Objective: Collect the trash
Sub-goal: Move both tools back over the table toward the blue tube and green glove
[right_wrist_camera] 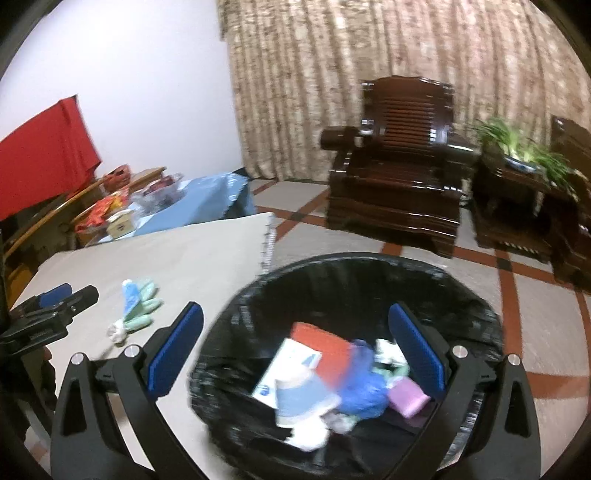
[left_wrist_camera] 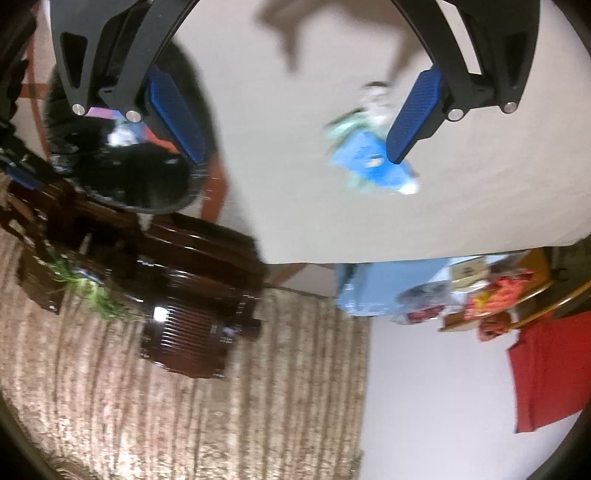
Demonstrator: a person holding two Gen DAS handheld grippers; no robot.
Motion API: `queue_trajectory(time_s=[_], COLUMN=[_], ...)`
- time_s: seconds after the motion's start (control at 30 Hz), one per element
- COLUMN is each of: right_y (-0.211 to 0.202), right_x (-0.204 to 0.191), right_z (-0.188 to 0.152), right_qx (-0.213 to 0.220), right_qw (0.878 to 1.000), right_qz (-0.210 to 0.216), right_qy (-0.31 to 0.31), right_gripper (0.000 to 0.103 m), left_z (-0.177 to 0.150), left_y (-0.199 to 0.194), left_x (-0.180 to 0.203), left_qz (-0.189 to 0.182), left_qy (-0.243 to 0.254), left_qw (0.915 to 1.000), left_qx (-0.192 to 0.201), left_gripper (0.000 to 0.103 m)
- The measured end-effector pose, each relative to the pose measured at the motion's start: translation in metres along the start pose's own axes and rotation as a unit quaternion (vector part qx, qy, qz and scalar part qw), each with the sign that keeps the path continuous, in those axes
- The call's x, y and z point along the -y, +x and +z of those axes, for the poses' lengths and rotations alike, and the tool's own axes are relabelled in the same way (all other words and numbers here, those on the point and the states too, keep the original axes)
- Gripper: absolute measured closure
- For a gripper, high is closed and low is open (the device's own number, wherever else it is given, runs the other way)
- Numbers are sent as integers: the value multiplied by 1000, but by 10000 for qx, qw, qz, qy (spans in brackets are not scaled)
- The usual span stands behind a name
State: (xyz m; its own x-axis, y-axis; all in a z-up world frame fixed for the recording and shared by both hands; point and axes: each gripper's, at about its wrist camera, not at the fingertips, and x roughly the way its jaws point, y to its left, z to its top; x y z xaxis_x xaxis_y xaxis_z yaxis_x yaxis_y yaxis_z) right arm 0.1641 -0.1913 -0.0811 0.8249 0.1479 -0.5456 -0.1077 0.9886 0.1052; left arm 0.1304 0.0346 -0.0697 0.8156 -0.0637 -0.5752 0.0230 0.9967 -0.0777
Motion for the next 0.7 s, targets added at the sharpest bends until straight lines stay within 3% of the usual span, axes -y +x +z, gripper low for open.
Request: queue_trajectory(time_s=[0.23, 0.7], right_y=[24, 102], right_x=[-61, -168], right_z=[13, 22], right_qx=[-33, -289], right_qw=[9982, 9889], right_qz=[455, 1172], right_qy=[-386, -864], right_gripper=[5, 5], left_z=[-8, -11], left_y=[-5, 16], left_x=[-62, -146], left_qz=[590, 1096], left_qy=[-180, -613], left_qw=[9981, 9920], left_qx=[-1, -107], left_gripper=[6, 6])
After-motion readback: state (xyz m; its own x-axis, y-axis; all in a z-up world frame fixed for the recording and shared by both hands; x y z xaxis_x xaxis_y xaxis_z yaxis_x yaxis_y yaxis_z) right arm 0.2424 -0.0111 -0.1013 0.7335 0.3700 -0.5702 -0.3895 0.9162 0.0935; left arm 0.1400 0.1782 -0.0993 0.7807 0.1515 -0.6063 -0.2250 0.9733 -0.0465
